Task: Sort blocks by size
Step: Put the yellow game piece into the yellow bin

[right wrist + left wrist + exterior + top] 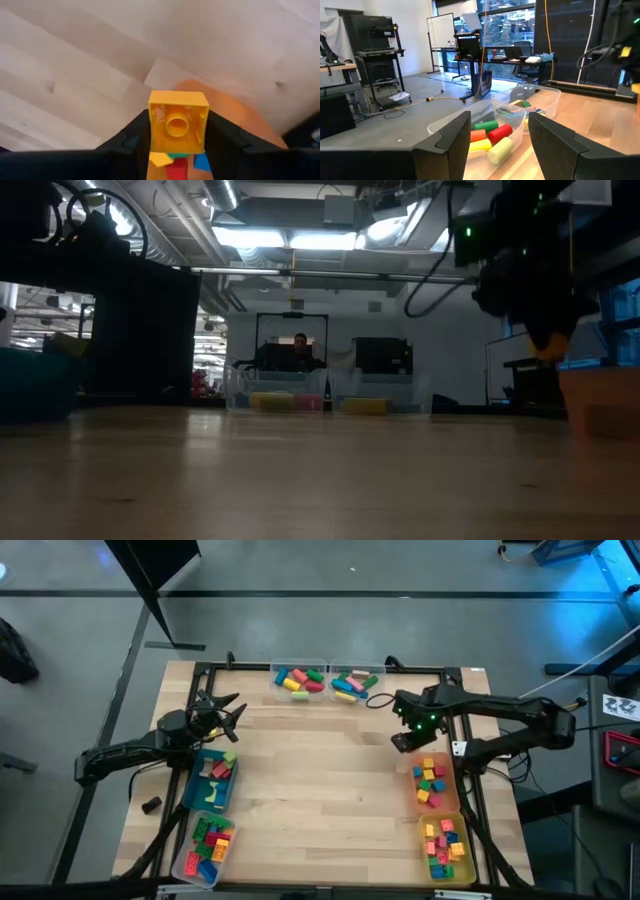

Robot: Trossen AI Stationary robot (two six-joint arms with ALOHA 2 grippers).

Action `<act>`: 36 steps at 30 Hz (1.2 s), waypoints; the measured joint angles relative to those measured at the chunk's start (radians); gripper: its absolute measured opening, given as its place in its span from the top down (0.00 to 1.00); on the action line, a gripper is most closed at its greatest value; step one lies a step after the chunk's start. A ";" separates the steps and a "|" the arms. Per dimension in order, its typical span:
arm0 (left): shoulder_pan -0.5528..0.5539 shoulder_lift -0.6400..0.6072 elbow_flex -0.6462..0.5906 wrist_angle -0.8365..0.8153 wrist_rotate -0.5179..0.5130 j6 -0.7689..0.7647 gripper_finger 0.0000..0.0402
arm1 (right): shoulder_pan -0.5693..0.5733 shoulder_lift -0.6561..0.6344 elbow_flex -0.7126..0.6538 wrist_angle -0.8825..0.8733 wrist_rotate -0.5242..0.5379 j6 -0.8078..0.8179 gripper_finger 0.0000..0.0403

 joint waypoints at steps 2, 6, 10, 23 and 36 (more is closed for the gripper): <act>0.000 0.000 0.000 0.000 0.000 0.000 0.54 | 0.052 0.000 0.038 -0.035 0.017 0.035 0.64; 0.000 0.000 0.000 0.000 0.000 0.000 0.54 | 0.171 0.000 0.107 -0.116 0.050 0.130 0.64; 0.000 0.000 0.000 0.000 0.000 0.000 0.54 | 0.305 0.000 0.151 -0.171 0.063 0.249 0.64; 0.000 0.000 0.000 0.000 0.000 0.000 0.54 | 0.830 0.000 0.165 -0.166 0.052 0.664 0.64; 0.000 0.000 0.000 0.000 0.000 0.000 0.54 | 1.313 0.001 0.110 0.116 0.225 1.151 0.56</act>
